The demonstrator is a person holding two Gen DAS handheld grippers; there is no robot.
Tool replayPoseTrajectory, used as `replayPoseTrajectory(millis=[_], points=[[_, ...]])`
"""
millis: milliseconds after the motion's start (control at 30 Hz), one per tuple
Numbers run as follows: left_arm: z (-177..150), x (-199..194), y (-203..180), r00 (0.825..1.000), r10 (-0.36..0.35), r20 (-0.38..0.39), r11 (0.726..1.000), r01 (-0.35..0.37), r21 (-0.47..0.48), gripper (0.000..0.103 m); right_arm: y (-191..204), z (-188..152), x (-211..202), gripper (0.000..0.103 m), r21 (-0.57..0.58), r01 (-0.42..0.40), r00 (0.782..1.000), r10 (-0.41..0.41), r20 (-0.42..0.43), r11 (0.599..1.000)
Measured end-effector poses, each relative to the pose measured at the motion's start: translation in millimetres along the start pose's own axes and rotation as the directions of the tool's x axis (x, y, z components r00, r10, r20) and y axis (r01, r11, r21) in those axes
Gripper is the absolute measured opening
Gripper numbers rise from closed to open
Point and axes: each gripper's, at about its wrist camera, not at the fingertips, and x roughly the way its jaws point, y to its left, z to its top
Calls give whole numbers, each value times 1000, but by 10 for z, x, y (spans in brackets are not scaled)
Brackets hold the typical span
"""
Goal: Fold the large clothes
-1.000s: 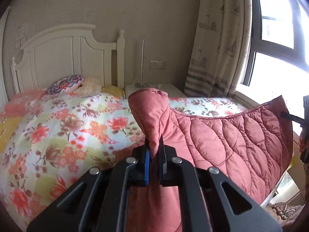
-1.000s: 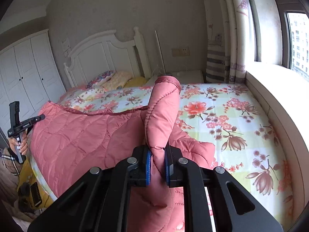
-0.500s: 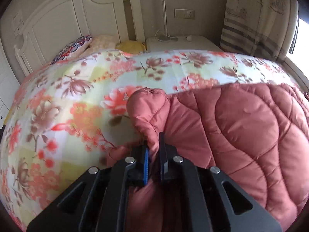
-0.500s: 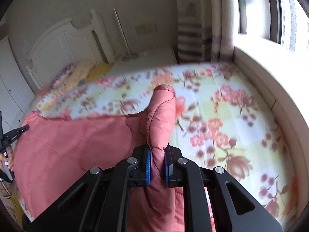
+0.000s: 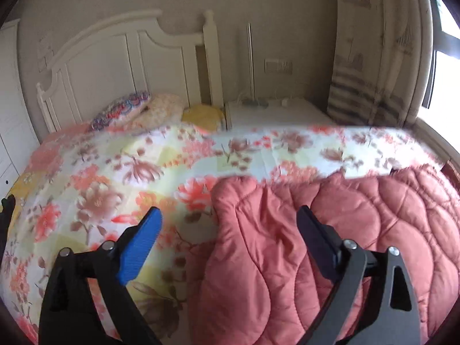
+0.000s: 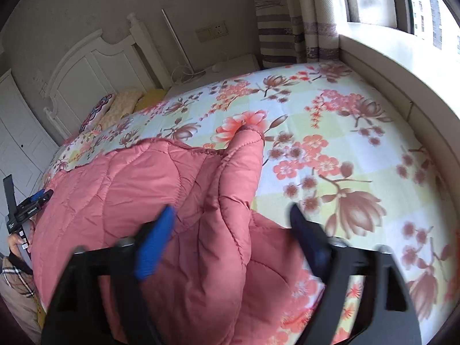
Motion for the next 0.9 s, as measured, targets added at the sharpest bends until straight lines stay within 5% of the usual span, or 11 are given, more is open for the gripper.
replayPoseTrajectory(millis=[67,233,367,467,533,600,667,767,833,900], points=[[144,-231,-42,996,23,91,1000,-24,15,101,42,62,-344,99,-13,-23,998,24,64,1000],[365,-292,-614,997,-18,73,990,8,142,101,891,106,-861,99,-207,-58,980,96,176,977],[203,-68,-1359,999,22,30,931,-32,365,101,1714,-85,-606,98,-374,-59,984,116,132,925],[12,233,-1721,995,97,34,845,-100,526,101,2089,-246,-112,98,-459,-45,998,64,25,887],[-58,433,-1773,994,106,14,814,-95,573,101,2183,-363,307,98,-501,-26,998,-3,-58,865],[-101,622,-1725,996,64,-55,840,-24,542,101,2141,-476,696,99,-527,-25,989,-54,-135,850],[-147,824,-1596,988,-24,-154,891,91,444,101,1973,-513,875,99,-479,-111,987,40,-156,871],[-106,1059,-1334,944,-172,-281,933,248,261,101,1857,-473,932,99,-427,-164,978,89,-188,889],[-104,1122,-1242,926,-218,-309,937,287,198,101,1857,-488,949,99,-430,-170,977,95,-190,887],[-137,1098,-1261,933,-200,-300,939,270,213,101,1838,-485,958,99,-427,-185,974,109,-198,885]])
